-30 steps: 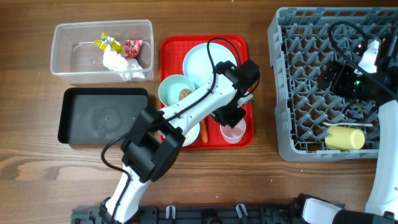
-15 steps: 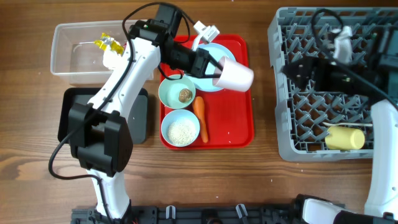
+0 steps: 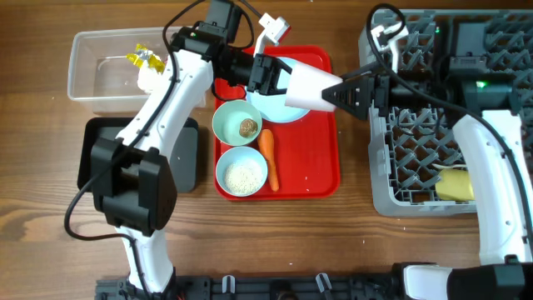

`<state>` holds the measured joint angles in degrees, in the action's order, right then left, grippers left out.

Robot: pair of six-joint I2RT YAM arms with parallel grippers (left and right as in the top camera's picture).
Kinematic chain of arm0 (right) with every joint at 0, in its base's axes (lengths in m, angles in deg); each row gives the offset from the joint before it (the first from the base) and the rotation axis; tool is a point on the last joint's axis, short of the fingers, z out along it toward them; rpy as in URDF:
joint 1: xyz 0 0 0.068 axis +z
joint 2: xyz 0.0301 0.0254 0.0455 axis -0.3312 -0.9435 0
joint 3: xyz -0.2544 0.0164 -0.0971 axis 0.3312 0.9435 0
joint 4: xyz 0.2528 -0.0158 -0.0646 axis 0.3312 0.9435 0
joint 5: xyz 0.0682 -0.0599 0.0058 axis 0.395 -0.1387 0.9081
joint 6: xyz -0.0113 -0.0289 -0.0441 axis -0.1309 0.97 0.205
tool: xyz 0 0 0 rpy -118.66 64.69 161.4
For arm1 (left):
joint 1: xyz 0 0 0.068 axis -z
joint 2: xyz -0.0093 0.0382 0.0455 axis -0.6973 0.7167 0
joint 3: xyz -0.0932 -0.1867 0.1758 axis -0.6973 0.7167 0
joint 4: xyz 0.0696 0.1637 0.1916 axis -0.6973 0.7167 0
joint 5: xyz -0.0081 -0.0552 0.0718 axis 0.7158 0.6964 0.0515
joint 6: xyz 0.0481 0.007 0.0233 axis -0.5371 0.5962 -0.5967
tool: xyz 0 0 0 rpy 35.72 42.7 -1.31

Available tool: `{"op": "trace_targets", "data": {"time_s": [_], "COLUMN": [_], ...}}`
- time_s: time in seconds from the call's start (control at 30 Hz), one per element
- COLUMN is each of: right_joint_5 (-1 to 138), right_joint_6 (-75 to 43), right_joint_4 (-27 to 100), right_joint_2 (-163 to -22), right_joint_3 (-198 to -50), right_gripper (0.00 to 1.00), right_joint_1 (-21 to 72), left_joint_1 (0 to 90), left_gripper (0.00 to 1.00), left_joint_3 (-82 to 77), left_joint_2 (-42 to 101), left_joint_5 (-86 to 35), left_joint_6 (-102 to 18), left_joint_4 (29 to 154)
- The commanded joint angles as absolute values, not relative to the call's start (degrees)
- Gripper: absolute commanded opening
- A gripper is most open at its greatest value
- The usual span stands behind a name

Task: Sort waste into correct bins and load items into the dishwasher rack
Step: 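Hand the pink cup from the left gripper to the right gripper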

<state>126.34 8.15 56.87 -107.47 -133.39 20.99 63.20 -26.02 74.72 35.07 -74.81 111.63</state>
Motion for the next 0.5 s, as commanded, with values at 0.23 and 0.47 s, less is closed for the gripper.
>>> {"op": "trace_targets", "data": {"time_s": [0.23, 0.47], "right_joint_5": [131.3, 131.0], "right_joint_6": [8.2, 7.8], "right_joint_4": [54.0, 52.1], "right_joint_2": [-108.4, -108.4], "right_joint_3": [-131.9, -131.9], "right_gripper": [0.71, 0.56], "right_joint_1": [23.3, 26.1], "left_joint_1": [62.7, 62.7], "left_gripper": [0.04, 0.04], "left_joint_3": [-26.1, -26.1], "left_joint_2": [73.8, 73.8], "left_joint_5": [37.0, 37.0], "left_joint_6": [-75.9, -75.9], "left_joint_4": [111.0, 110.8]}}
